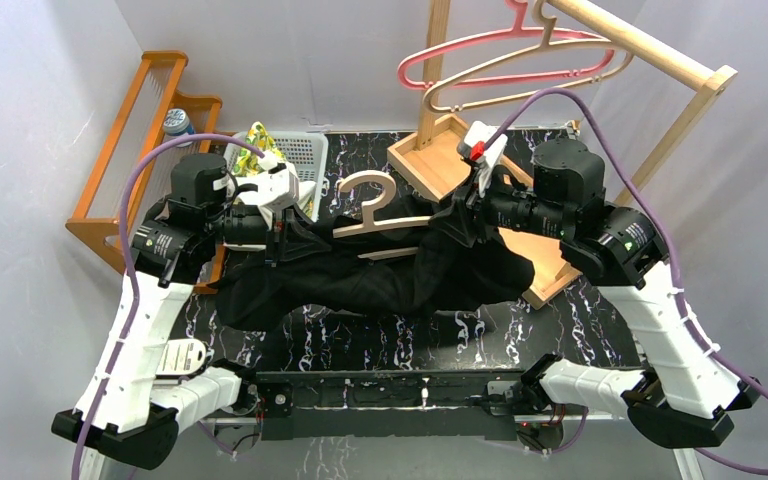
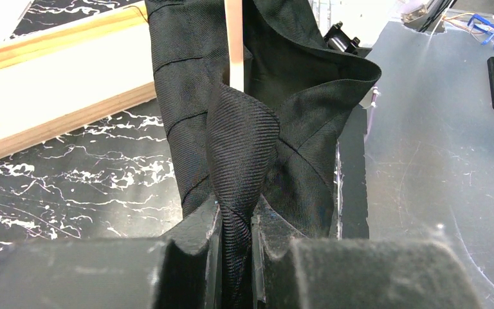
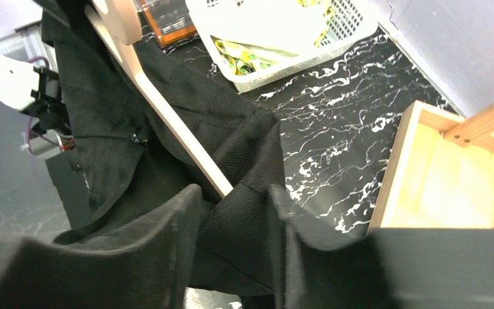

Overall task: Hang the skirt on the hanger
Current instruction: Adjust the skirt on the hanger.

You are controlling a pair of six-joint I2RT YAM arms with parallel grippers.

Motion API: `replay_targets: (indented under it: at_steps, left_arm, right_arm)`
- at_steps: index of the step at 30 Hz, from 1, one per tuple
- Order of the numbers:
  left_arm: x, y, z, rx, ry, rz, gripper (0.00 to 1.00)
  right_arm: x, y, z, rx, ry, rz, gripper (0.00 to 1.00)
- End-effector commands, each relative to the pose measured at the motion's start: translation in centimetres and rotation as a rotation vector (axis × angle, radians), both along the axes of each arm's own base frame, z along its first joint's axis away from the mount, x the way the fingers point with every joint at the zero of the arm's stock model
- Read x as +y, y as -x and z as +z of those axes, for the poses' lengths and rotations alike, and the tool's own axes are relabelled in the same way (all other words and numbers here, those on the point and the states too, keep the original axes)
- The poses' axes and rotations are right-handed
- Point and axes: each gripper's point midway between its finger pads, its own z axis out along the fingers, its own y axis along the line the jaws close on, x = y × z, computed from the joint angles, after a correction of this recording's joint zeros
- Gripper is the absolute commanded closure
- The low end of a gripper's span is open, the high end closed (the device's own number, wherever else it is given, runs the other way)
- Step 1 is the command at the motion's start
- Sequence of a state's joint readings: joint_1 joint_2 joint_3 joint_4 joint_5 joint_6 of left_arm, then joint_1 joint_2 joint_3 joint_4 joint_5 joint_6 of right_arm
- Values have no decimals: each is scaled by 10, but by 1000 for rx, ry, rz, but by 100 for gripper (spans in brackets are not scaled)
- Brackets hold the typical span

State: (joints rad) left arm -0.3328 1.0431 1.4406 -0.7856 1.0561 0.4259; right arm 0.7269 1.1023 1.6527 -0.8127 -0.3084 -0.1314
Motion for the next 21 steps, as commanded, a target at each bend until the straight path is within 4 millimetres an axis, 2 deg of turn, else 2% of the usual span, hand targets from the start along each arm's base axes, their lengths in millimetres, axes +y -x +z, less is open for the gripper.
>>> replay_targets:
  at_steps: [1,4,7,10,12,16,18,21]
  left_arm:
    - [-1,7,14,-55,39,-31,100]
    - [1,8,11,-47,29,-25,100]
    - [1,8,7,-33,22,-25,100]
    - [0,6,4,-25,17,-22,100]
    - [1,4,1,-17,9,-13,100]
    - [2,-5,-12,9,-28,17,100]
    - [2,-6,-14,10,-33,19,100]
    - [2,-9,-14,2,-33,19,100]
  right_arm:
    - [-8,-12,3,-12,-4,-93,62]
    - [-18,-21,-4,-7,31,-170,87]
    - [-19,-17,3,-22,9,-162,100]
    - [-18,-15,18,-54,-43,-151,100]
    - [-16,-12,36,-83,-114,-147,100]
    - [0,10,77,-65,-336,-47,100]
    - [8,17,86,-16,-419,-10,100]
    - [11,15,86,50,-478,-29,100]
